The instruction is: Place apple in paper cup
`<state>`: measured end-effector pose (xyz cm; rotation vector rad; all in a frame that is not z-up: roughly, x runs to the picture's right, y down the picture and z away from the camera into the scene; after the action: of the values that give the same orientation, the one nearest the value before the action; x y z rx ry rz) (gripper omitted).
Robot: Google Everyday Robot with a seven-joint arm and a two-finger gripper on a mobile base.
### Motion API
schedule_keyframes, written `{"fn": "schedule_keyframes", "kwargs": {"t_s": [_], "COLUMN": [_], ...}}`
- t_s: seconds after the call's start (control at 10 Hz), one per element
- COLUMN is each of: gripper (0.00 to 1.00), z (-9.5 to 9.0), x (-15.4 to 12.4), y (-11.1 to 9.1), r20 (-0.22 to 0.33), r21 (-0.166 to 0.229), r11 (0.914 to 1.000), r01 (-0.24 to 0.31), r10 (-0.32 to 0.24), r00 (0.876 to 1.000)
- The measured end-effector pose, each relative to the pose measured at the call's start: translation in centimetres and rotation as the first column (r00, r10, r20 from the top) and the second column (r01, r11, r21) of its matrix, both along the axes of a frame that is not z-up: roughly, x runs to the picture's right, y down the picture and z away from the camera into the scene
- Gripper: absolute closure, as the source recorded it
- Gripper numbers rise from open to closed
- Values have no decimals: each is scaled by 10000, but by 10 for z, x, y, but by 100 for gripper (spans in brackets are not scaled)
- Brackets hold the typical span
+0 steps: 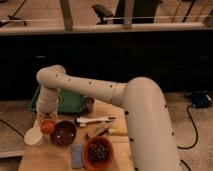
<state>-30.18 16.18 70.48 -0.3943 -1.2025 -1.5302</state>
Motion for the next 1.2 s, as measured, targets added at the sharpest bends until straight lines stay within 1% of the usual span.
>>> {"fn": "schedule_keyframes", "kwargs": {"t_s": [0.2, 0.3, 0.5, 0.7, 0.8, 1.0, 1.2], "gripper": [100, 100, 100, 100, 100, 100, 100], "z": [-12, -19, -25, -29, -33, -38, -41], "x": [2, 0, -7, -20, -34, -53, -63], "y": [-12, -16, -18, -16, -15, -11, -7], "r20": [-178, -264, -259, -110, 67, 273, 389], "r21": [371, 536, 689, 771, 859, 992, 1060], "r11": [9993, 9984, 9966, 9941, 9917, 9855, 9811], "r01": [51, 196, 446, 758, 960, 1378, 1621], "r10": [-44, -182, -429, -752, -969, -1411, -1670], "r00": [9998, 9995, 9987, 9971, 9953, 9896, 9852]}}
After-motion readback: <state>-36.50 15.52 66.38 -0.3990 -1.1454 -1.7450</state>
